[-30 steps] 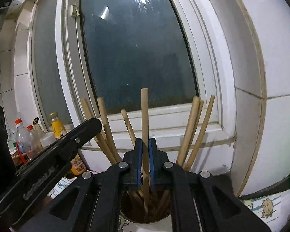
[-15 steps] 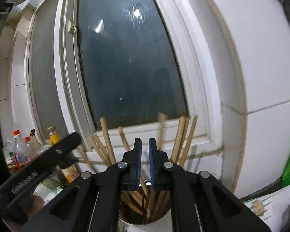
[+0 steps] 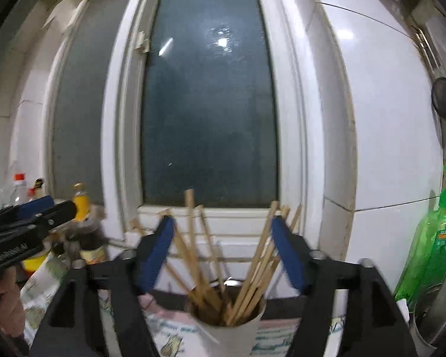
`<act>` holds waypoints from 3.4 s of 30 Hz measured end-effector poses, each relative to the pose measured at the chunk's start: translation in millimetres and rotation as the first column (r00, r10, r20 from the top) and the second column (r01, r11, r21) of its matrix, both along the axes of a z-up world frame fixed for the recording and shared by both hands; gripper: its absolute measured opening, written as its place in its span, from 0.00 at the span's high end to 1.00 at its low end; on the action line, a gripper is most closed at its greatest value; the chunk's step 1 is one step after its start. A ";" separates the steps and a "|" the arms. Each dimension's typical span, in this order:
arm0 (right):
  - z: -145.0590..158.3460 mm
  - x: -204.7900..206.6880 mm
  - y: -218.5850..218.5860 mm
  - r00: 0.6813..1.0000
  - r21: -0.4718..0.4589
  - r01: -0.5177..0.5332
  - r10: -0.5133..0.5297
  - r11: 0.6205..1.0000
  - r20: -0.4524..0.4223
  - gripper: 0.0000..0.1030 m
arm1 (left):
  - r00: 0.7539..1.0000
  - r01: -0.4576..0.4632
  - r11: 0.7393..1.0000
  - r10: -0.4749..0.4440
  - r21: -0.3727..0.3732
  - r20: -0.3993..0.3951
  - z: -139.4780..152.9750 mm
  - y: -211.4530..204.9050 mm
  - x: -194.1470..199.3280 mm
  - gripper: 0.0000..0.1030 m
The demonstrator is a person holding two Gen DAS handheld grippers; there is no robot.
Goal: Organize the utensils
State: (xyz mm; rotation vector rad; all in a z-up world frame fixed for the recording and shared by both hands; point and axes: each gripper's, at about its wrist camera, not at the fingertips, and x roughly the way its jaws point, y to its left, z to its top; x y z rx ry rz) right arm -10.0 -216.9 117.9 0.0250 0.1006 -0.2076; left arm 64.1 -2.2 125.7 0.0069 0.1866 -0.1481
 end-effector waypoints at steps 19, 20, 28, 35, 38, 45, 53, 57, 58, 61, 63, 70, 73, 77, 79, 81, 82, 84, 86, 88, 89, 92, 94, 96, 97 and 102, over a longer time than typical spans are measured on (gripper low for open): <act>-47.3 -36.1 23.9 1.000 -0.056 -0.016 0.016 0.998 -0.007 0.00 | 0.997 -0.023 0.998 0.018 -0.066 -0.075 -60.2 35.9 -6.9 0.00; -51.5 -36.3 24.5 1.000 -0.066 -0.013 0.012 0.998 -0.013 0.00 | 0.996 -0.022 0.997 0.016 -0.071 -0.085 -64.3 36.8 -5.4 0.00; -75.0 -21.4 11.0 0.997 -0.027 0.010 -0.012 1.000 -0.082 0.00 | 0.993 -0.042 0.996 0.033 -0.077 -0.110 -75.0 35.7 -5.0 0.00; -80.3 -23.4 6.3 0.996 -0.035 0.058 -0.060 0.998 -0.071 0.00 | 0.994 -0.024 0.995 0.013 -0.096 -0.110 -82.4 36.9 -7.4 0.00; -79.8 -23.5 2.1 0.996 -0.018 0.059 -0.060 0.998 -0.070 0.00 | 0.996 -0.029 0.994 0.020 -0.102 -0.083 -82.5 38.6 -10.4 0.00; -82.1 -18.3 -3.5 0.992 0.013 0.066 -0.065 0.998 -0.110 0.00 | 0.996 -0.009 1.000 0.007 -0.025 -0.084 -87.9 23.2 -9.4 0.00; -90.0 -4.8 1.5 0.980 -0.005 0.055 -0.055 0.998 -0.193 0.00 | 0.994 -0.019 0.999 0.023 0.039 -0.109 -92.8 12.6 -4.0 0.00; -90.9 -4.6 2.2 0.979 -0.009 0.059 -0.060 0.998 -0.195 0.00 | 0.991 -0.018 0.999 0.024 0.046 -0.131 -94.9 11.5 0.2 0.00; -90.6 -5.3 1.7 0.979 -0.007 0.061 -0.062 0.998 -0.194 0.00 | 0.991 -0.024 0.999 0.029 0.045 -0.131 -94.8 12.3 0.2 0.00; -90.3 -6.5 -1.2 0.979 0.001 0.074 -0.072 0.997 -0.190 0.00 | 0.992 -0.027 0.999 0.033 0.046 -0.120 -94.0 13.0 -1.9 0.00; -90.4 -6.5 -2.4 0.979 0.004 0.074 -0.072 0.997 -0.190 0.00 | 0.992 -0.026 0.998 0.032 0.049 -0.122 -94.4 12.9 -1.0 0.00; -90.3 -6.7 -4.2 0.979 0.005 0.078 -0.075 0.997 -0.188 0.00 | 0.992 -0.026 0.998 0.032 0.049 -0.124 -93.8 14.0 -1.1 0.00; -90.2 -6.4 -4.5 0.979 0.004 0.078 -0.076 0.997 -0.191 0.00 | 0.991 -0.033 0.998 0.039 0.051 -0.127 -93.8 14.2 -0.6 0.00; -90.1 -6.3 -3.9 0.979 0.002 0.078 -0.076 0.997 -0.191 0.00 | 0.991 -0.035 0.998 0.042 0.052 -0.129 -94.0 14.9 0.0 0.00; -90.2 -6.1 -4.0 0.979 0.004 0.079 -0.076 0.997 -0.190 0.00 | 0.991 -0.035 0.998 0.042 0.053 -0.129 -93.9 15.0 0.2 0.00; -90.2 -5.9 -4.0 0.978 0.005 0.080 -0.078 0.997 -0.191 0.00 | 0.991 -0.037 0.998 0.044 0.056 -0.127 -93.8 15.2 0.4 0.00; -90.2 -6.4 -3.6 0.978 0.006 0.081 -0.078 0.997 -0.191 0.00 | 0.991 -0.038 0.998 0.045 0.057 -0.127 -93.9 15.2 0.1 0.00; -90.2 -6.7 -3.6 0.979 0.005 0.081 -0.078 0.997 -0.191 0.00 | 0.991 -0.038 0.998 0.045 0.059 -0.126 -93.9 15.6 0.0 0.00; -90.3 -6.4 -3.6 0.978 0.004 0.080 -0.078 0.997 -0.191 0.00 | 0.991 -0.038 0.998 0.045 0.057 -0.127 -93.8 15.0 -0.1 0.00; -90.3 -6.8 -3.7 0.978 0.004 0.081 -0.079 0.997 -0.191 0.00 | 0.991 -0.039 0.998 0.046 0.058 -0.126 -93.8 15.1 -0.1 0.00; -90.3 -6.8 -3.8 0.979 0.005 0.081 -0.079 0.997 -0.190 0.00 | 0.991 -0.038 0.998 0.045 0.058 -0.126 -93.8 15.1 0.1 0.00; -90.3 -6.5 -3.8 0.979 0.005 0.081 -0.079 0.997 -0.191 0.00 | 0.991 -0.040 0.997 0.047 0.063 -0.126 -93.8 15.2 0.2 0.00; -90.3 -7.1 -3.8 0.979 0.004 0.081 -0.078 0.997 -0.191 0.00 | 0.991 -0.039 0.997 0.047 0.066 -0.124 -93.7 14.9 -0.7 0.00; -90.2 -7.1 -3.8 0.979 0.005 0.081 -0.079 0.997 -0.190 0.00 | 0.991 -0.041 0.997 0.049 0.067 -0.123 -93.5 15.4 -1.1 0.00; -90.2 -7.2 -3.7 0.979 0.005 0.081 -0.079 0.997 -0.191 0.00 | 0.991 -0.043 0.997 0.051 0.068 -0.124 -93.5 15.7 -1.2 0.00; -90.5 -7.2 -3.9 0.978 0.005 0.084 -0.081 0.996 -0.191 0.00 | 0.992 -0.037 0.996 0.047 0.083 -0.116 -92.5 13.7 -3.9 0.00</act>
